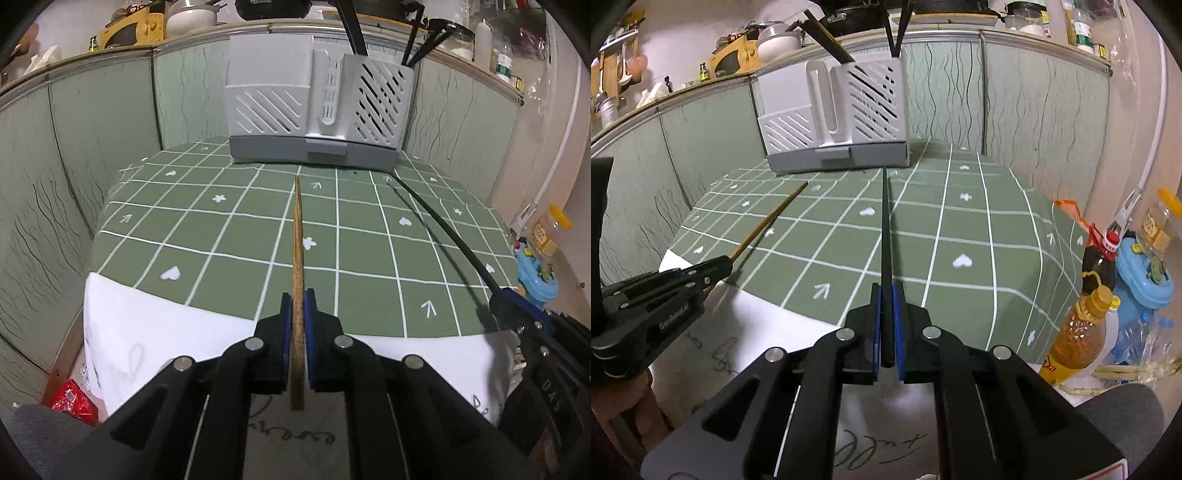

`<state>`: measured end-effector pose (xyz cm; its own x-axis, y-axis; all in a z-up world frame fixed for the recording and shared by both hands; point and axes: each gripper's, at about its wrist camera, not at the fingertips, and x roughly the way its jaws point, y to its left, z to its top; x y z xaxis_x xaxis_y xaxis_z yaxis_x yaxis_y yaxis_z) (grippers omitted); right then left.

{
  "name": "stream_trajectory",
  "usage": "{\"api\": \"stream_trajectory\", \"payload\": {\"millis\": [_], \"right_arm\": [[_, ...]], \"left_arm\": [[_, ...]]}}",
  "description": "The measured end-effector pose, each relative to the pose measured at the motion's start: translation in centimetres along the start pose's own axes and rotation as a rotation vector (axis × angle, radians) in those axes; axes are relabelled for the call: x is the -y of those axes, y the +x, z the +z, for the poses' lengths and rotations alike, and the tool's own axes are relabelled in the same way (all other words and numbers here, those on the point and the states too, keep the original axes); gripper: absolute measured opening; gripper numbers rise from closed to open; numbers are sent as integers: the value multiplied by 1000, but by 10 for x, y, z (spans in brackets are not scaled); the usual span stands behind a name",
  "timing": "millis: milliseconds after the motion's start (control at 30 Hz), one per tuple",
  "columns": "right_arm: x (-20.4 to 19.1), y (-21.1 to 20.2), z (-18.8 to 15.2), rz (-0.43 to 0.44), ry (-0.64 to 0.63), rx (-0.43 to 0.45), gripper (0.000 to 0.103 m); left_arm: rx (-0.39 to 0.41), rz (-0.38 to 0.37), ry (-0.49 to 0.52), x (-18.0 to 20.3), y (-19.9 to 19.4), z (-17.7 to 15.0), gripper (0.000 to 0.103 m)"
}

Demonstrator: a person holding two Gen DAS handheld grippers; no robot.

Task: Organize utensils
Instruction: 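Lift both held chopsticks and carry them up over the white holder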

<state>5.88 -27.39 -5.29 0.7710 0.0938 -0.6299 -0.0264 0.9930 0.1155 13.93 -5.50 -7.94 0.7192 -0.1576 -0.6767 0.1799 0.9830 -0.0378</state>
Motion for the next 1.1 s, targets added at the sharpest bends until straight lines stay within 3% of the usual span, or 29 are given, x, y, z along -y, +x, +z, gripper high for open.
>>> {"api": "stream_trajectory", "payload": {"millis": [1100], "right_arm": [[-15,-68,107,38,-42,203,6]], "left_arm": [[207,-50,-1,-20,-87,98,8]]}}
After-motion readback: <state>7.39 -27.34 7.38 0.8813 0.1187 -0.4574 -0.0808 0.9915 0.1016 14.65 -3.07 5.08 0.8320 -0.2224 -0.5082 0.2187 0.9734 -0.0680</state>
